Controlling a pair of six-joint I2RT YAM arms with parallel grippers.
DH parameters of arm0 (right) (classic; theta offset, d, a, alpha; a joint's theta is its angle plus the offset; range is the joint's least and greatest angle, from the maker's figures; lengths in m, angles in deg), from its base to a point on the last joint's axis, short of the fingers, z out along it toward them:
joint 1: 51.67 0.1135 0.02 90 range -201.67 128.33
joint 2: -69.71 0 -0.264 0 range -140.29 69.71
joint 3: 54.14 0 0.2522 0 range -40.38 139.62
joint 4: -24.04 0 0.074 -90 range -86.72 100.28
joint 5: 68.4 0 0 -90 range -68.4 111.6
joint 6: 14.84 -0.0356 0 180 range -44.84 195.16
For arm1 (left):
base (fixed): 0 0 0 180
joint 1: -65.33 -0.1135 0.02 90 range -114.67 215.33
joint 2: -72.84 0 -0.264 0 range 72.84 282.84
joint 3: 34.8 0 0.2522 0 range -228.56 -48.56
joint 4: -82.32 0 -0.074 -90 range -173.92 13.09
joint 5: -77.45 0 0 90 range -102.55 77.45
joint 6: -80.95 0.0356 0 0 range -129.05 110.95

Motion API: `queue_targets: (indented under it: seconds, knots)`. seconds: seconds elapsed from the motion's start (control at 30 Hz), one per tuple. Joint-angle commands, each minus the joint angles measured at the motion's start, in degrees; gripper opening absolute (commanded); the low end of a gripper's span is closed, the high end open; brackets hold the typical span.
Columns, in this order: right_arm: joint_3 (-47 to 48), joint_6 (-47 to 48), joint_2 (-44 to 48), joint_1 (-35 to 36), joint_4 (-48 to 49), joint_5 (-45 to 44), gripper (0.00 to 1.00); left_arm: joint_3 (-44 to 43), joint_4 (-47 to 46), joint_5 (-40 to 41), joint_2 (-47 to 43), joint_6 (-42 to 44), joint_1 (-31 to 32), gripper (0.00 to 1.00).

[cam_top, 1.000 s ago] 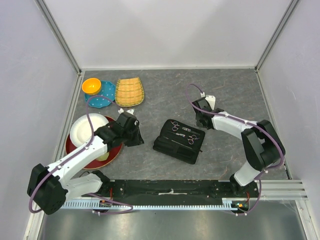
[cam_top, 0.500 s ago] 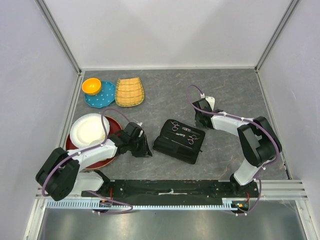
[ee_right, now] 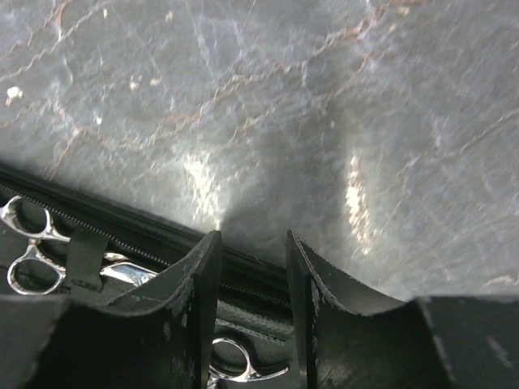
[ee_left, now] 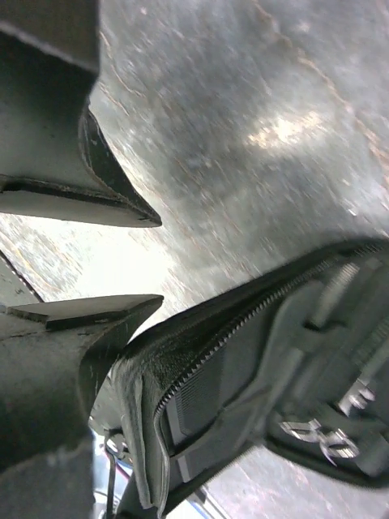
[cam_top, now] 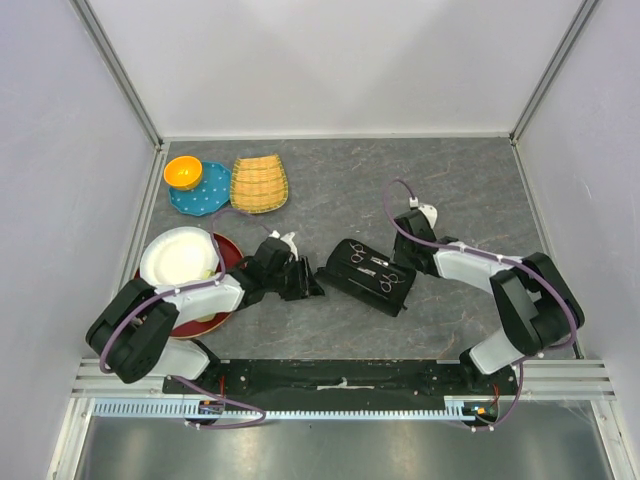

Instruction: Sort the hair-cutting tools

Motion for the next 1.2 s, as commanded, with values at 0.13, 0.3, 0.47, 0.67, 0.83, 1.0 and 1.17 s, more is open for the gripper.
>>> queue_targets:
  seconds: [0.13,0.3,0.47,0.67,0.83,1.0,1.17]
  knots:
    - [-9.22,-11.93,7.63,7.56,-3.37,6.9,0.45,-8.4,-9.1,-1.62,2.24,1.86,0.44,0.51]
    - [-9.23,-13.36,11.32,9.42,-4.07,3.56,0.49,-11.39,-7.52,-1.89,6.82,3.71,0.44,0.56]
    - [0.07,-6.69,15.9,8.63,-13.12,-6.7,0.57,-12.8,-7.08,-2.77,9.89,3.71,0.44,0.59]
    - [5.36,0.17,20.03,8.19,-16.64,-7.7,0.68,-14.29,-5.67,-2.95,10.78,4.15,0.44,0.61]
    - [6.24,6.5,23.46,8.19,-16.56,4.12,0.71,-15.88,-4.27,-2.42,11.83,4.59,0.44,0.62]
    - [0.46,11.34,28.37,8.19,-11.38,22.09,0.73,-18.33,-3.21,-2.59,14.64,5.2,0.44,0.62]
    - [-4.04,10.2,32.34,8.19,-8.74,23.42,0.73,-20.71,-2.25,-3.12,19.12,5.12,0.35,0.63]
